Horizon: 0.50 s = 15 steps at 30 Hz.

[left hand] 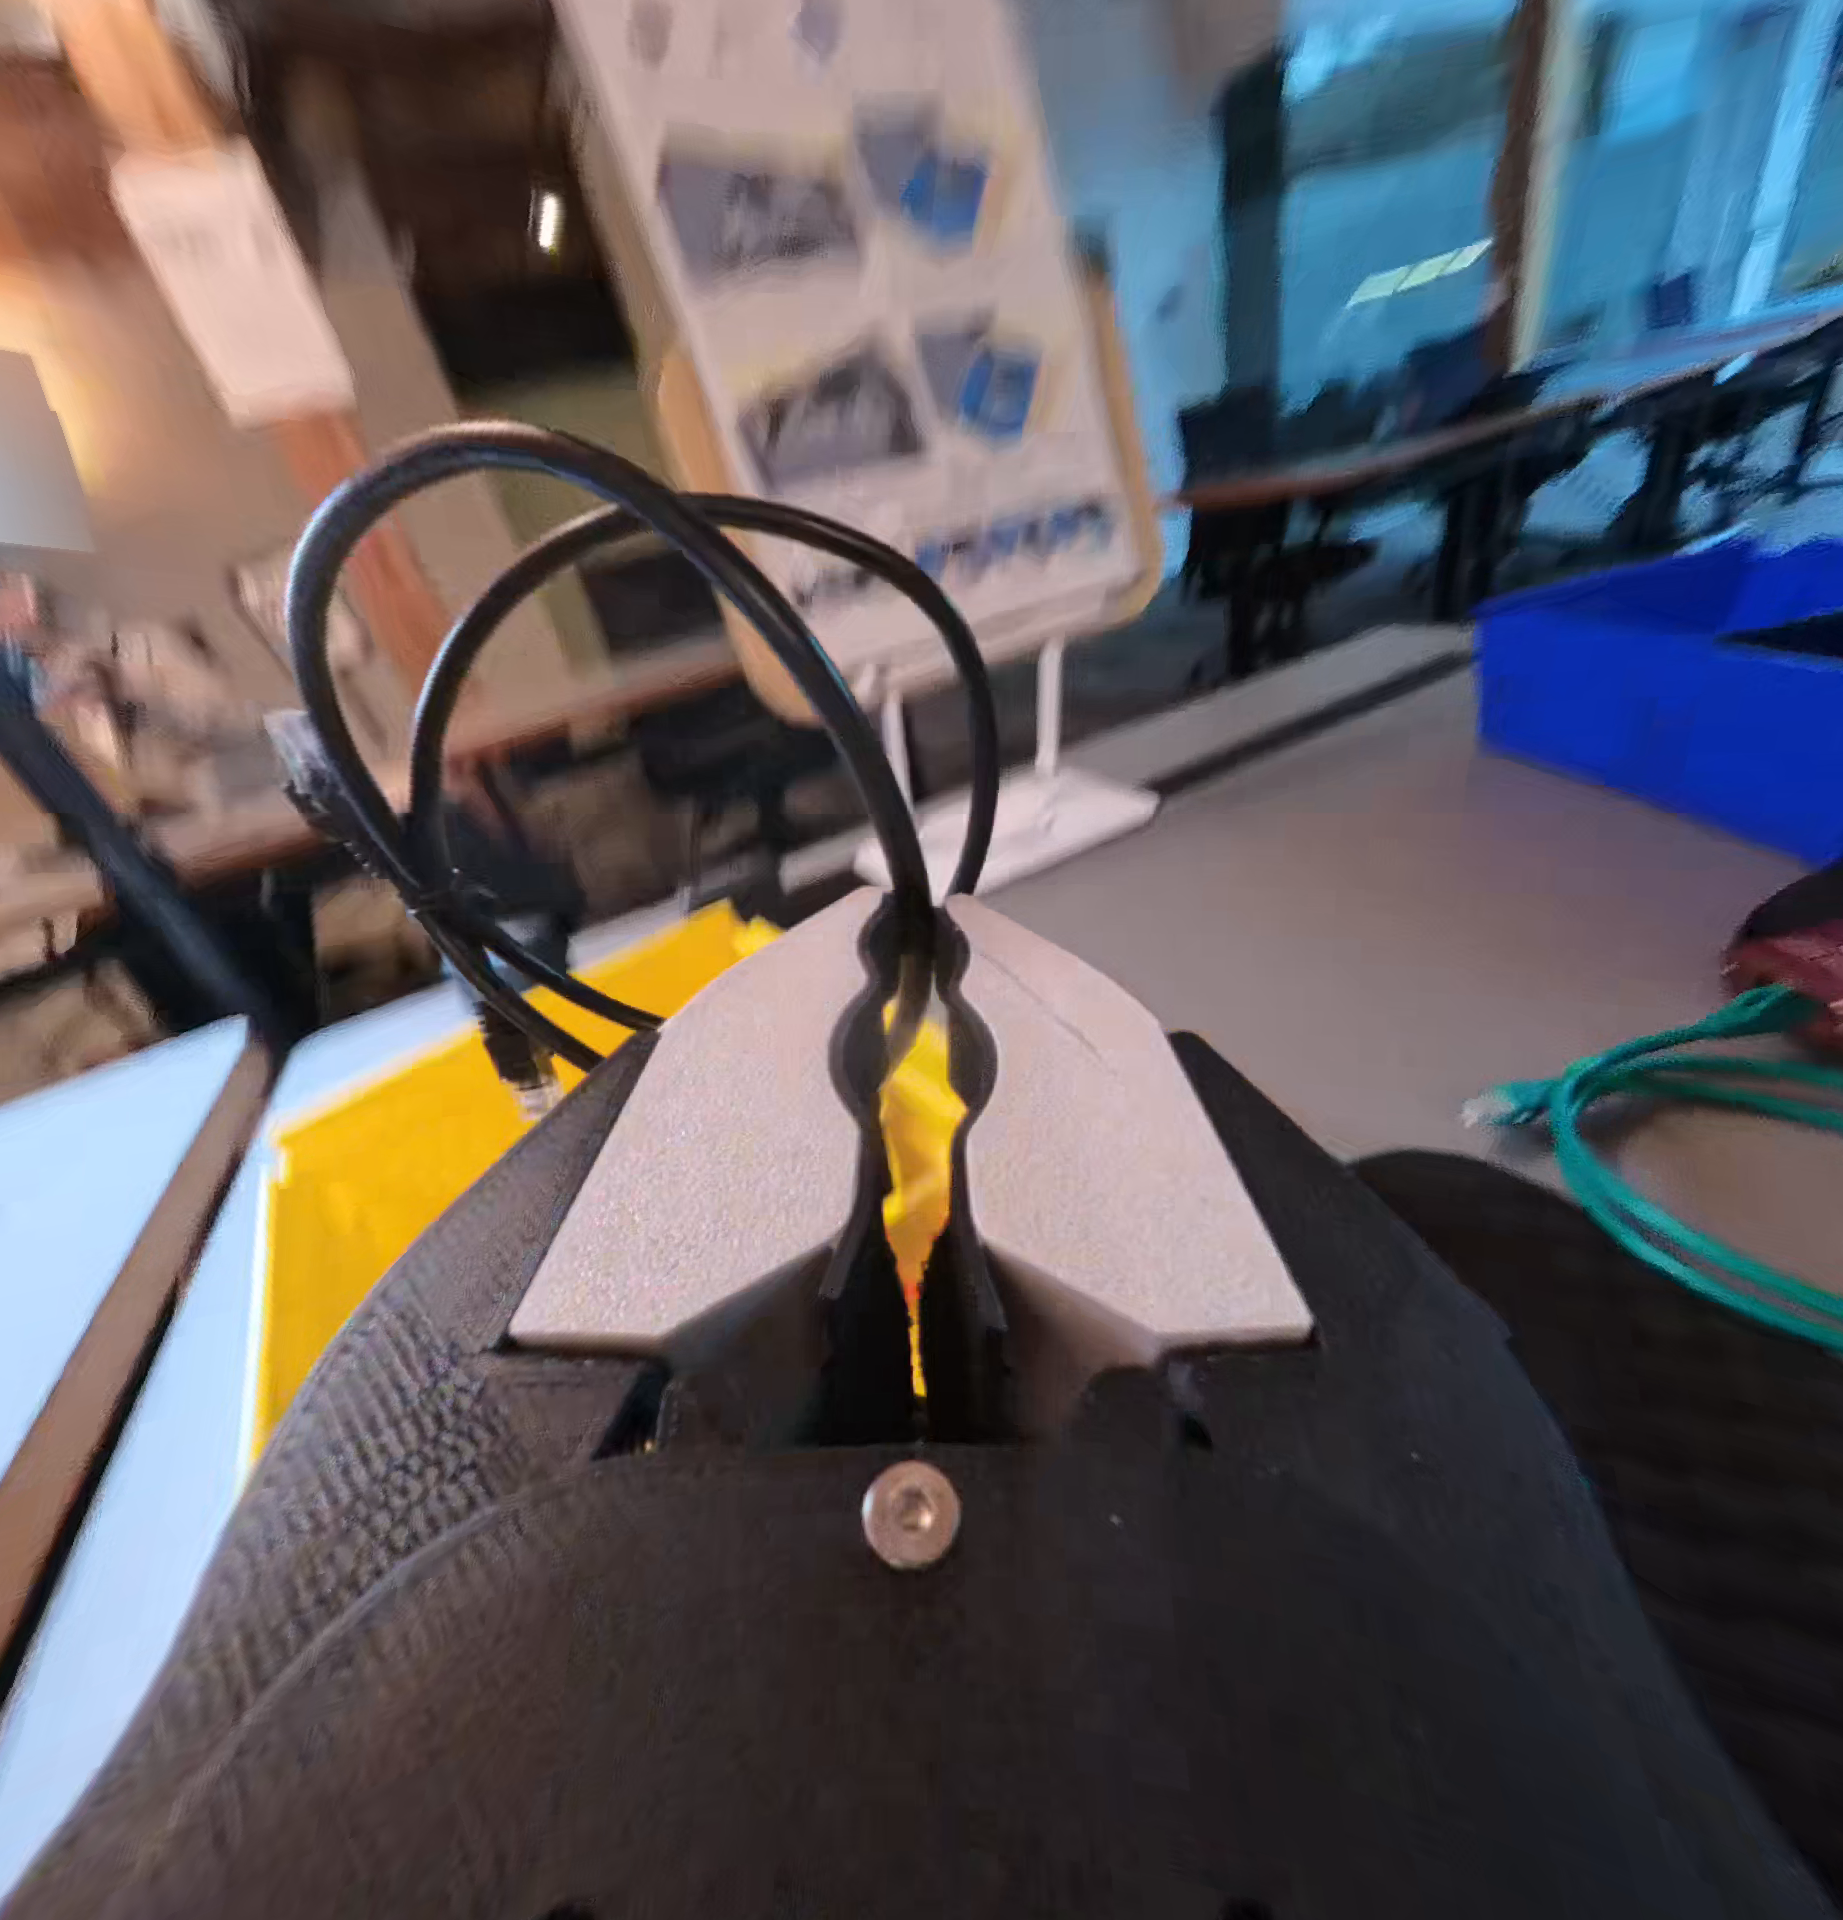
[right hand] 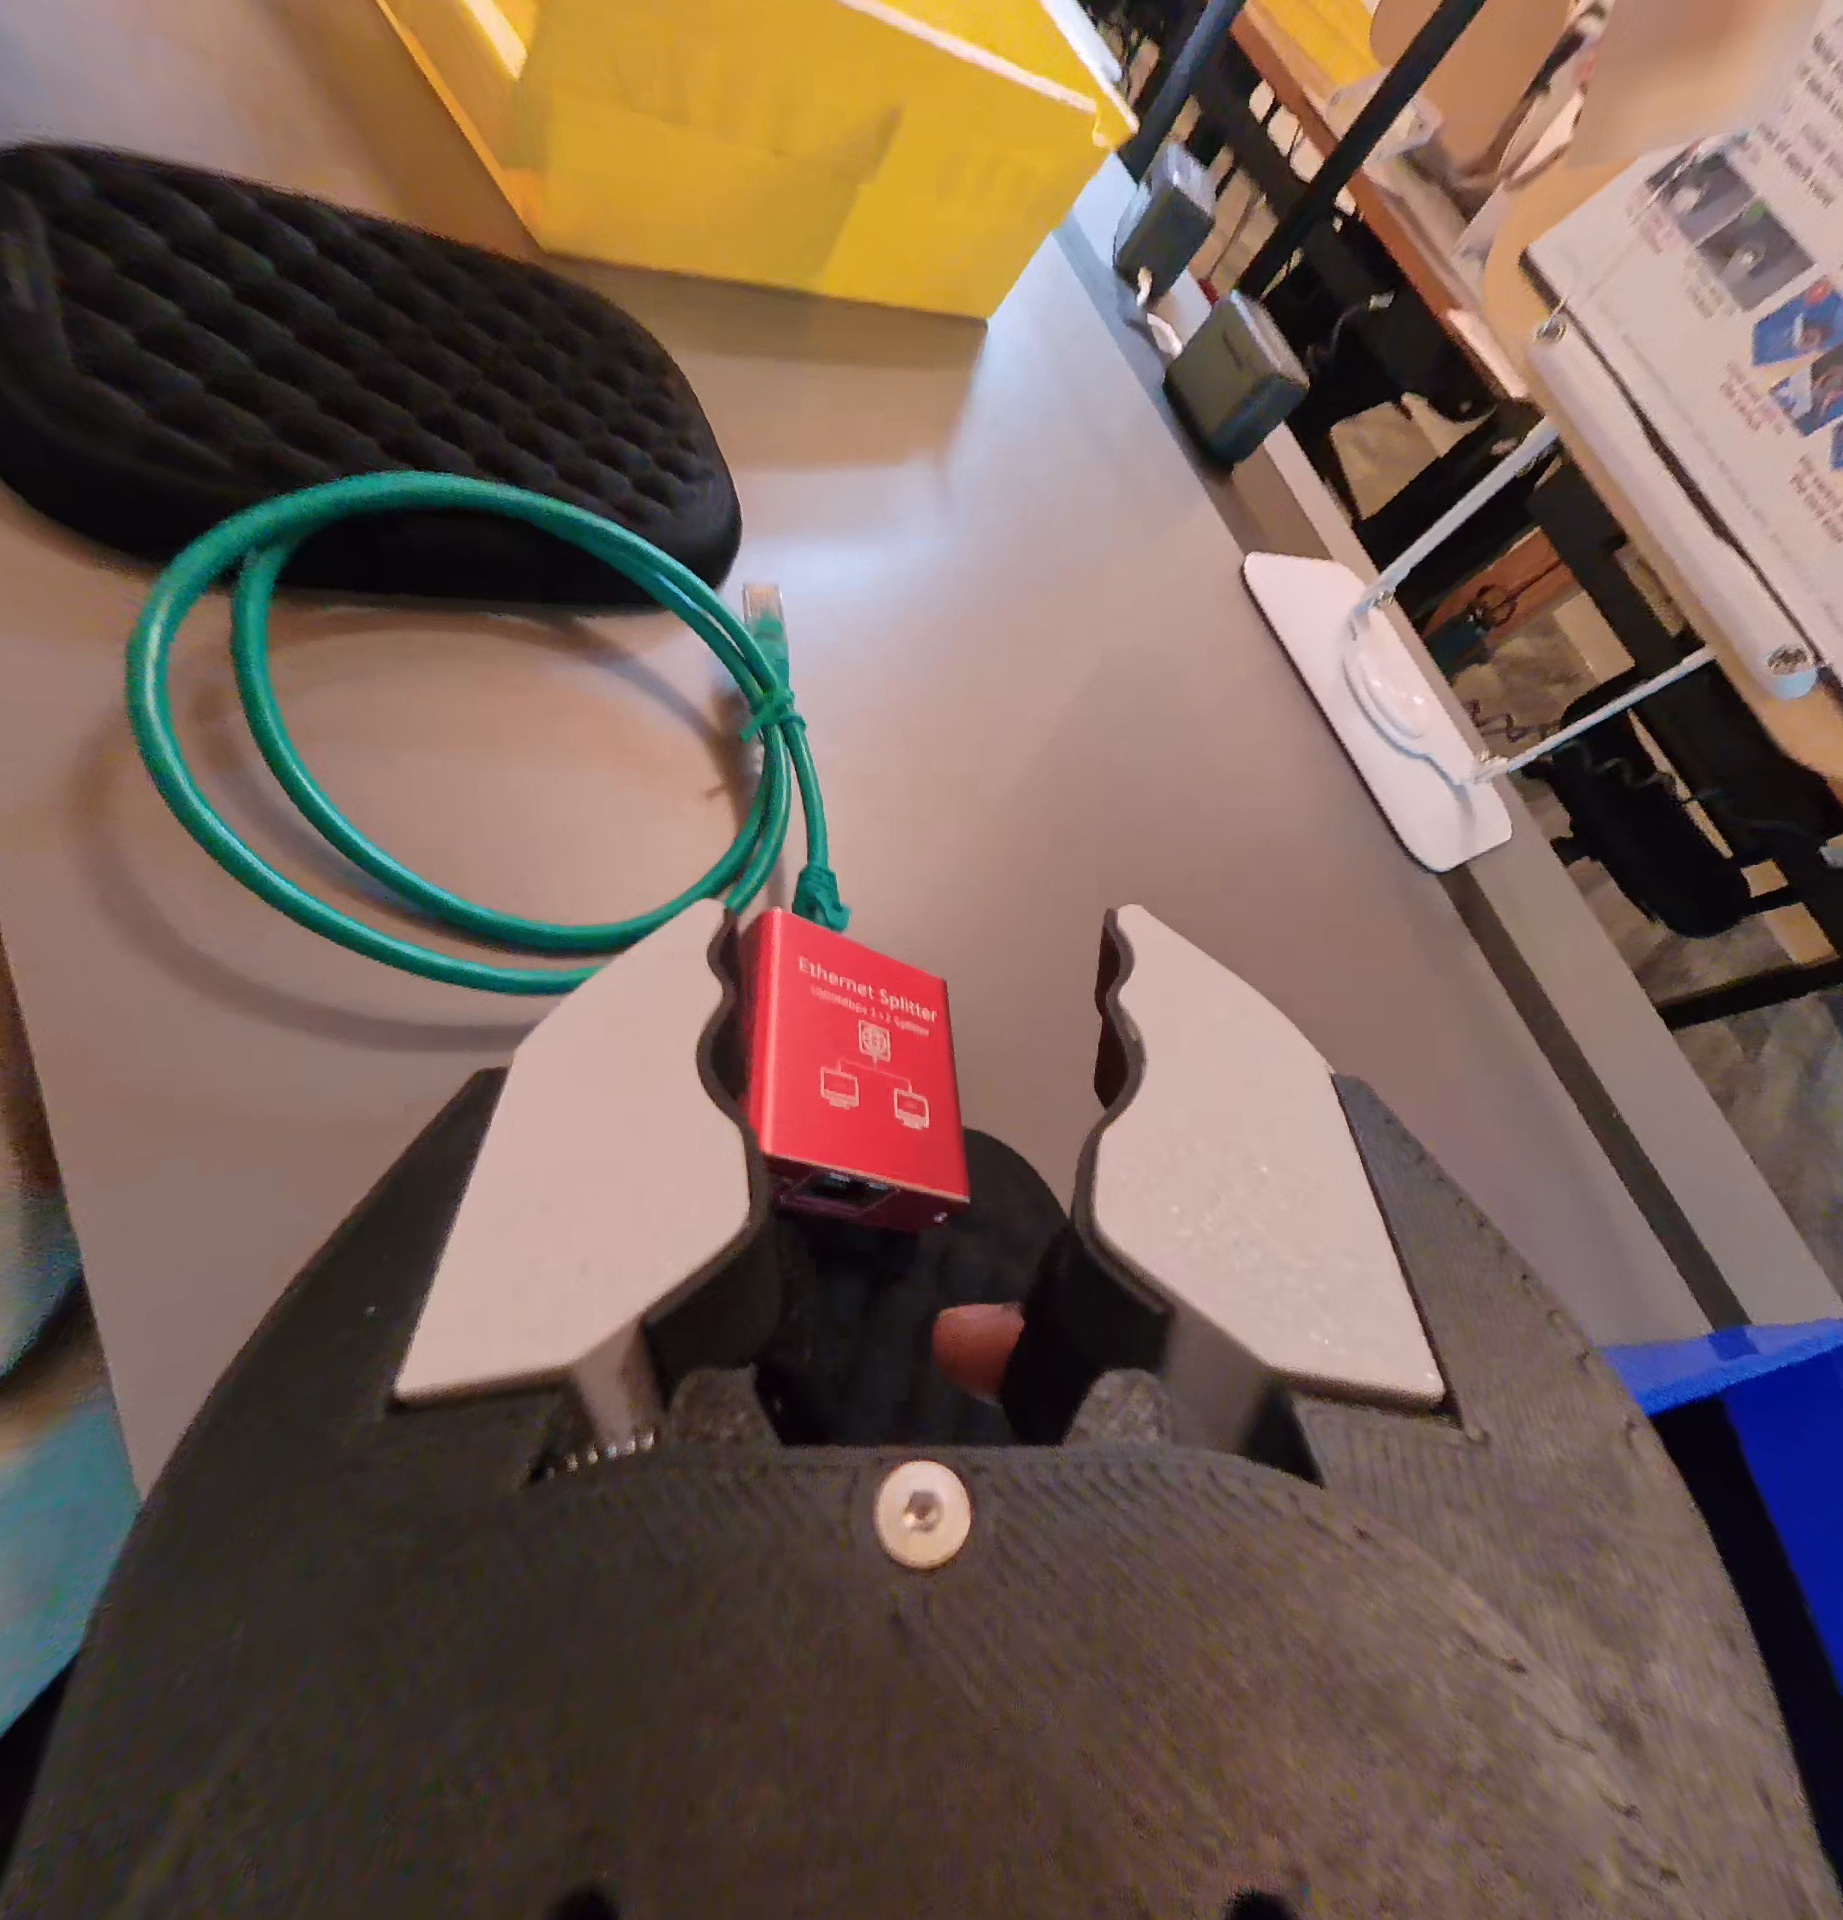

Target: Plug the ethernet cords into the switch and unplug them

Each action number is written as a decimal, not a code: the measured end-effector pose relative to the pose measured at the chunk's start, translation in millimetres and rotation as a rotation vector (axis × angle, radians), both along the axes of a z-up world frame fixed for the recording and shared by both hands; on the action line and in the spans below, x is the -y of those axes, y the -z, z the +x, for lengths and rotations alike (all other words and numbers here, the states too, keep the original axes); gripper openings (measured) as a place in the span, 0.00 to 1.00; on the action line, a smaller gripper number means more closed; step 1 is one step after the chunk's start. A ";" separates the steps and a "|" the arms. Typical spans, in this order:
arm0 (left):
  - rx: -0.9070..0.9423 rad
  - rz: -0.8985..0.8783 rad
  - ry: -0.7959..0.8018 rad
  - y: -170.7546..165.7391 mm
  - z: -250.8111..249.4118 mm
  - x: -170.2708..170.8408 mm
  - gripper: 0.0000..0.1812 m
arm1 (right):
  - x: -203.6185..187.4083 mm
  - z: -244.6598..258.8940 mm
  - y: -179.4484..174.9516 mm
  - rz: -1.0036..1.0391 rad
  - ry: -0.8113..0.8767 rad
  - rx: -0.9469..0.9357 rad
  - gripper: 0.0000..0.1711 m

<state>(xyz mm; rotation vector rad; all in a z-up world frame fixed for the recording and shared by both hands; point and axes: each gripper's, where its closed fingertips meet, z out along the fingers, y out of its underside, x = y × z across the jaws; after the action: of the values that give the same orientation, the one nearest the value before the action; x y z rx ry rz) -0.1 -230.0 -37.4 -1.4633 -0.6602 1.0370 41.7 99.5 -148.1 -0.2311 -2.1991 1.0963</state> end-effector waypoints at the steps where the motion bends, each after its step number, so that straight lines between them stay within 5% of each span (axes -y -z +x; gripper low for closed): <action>1: -0.076 -0.015 0.051 -12.2 10.4 -11.3 0.03 | 3.7 1.7 -4.3 -0.025 -0.015 -0.008 0.39; 9: -0.375 -0.261 0.236 -27.4 43.7 -118.1 0.03 | 56.5 34.3 -59.4 -0.453 -0.257 -0.009 0.42; 15: -0.492 -0.606 0.293 23.0 47.0 -212.5 0.03 | 73.6 37.7 -90.8 -0.802 -0.296 0.093 0.55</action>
<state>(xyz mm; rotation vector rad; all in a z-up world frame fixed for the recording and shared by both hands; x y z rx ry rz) 46.8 -17.4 -60.4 -1.6528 0.2431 1.3591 79.4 25.9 -57.3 -0.3042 -1.7891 2.1372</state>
